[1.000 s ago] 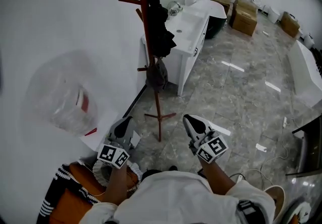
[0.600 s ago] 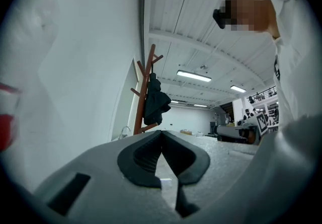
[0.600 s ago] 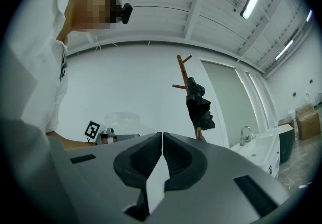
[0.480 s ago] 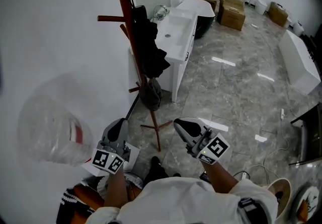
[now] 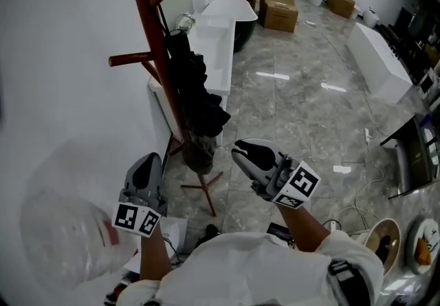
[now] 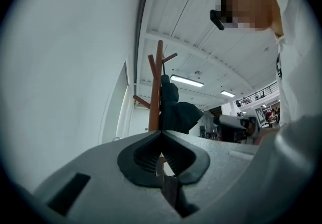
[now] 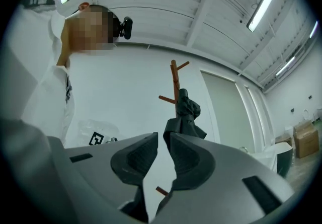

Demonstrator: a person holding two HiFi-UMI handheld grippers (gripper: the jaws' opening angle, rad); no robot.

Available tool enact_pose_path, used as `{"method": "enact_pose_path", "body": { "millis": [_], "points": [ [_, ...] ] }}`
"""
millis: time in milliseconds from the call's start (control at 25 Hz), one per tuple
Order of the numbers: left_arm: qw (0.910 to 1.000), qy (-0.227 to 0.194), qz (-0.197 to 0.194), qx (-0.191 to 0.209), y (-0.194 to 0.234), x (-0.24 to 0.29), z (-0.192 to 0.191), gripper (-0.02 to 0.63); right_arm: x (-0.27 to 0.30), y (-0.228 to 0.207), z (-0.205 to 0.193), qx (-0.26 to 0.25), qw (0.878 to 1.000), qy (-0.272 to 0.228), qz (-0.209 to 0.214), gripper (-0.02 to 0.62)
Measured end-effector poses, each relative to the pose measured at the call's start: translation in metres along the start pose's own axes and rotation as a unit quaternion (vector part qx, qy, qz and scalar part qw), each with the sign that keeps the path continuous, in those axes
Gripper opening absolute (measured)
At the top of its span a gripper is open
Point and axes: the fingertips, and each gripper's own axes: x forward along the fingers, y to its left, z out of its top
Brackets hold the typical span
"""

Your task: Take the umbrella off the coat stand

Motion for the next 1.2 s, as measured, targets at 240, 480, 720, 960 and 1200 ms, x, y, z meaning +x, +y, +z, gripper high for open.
{"method": "enact_pose_path", "body": {
  "millis": [240, 480, 720, 960, 1200],
  "points": [
    [0.9991, -0.008, -0.043, -0.003, 0.017, 0.024, 0.023, 0.010, 0.037, -0.025, 0.047, -0.009, 1.000, -0.004, -0.017, 0.169],
    [0.9981, -0.025, -0.056, -0.003, 0.036, 0.039, 0.030, 0.011, 0.071, -0.047, 0.082, -0.001, 1.000, -0.002, -0.002, 0.262],
    [0.9984, -0.026, -0.050, 0.005, 0.038, 0.042, 0.031, 0.010, 0.106, -0.067, 0.099, 0.043, 0.997, 0.030, 0.058, 0.292],
    [0.9990, -0.028, -0.035, 0.010, 0.038, 0.041, 0.033, 0.010, 0.129, -0.080, 0.060, 0.069, 0.986, 0.126, 0.083, 0.308],
    [0.9989, -0.033, -0.032, 0.010, 0.029, 0.034, 0.036, 0.011, 0.143, -0.076, 0.041, 0.084, 0.978, 0.160, 0.100, 0.310]
  ]
}}
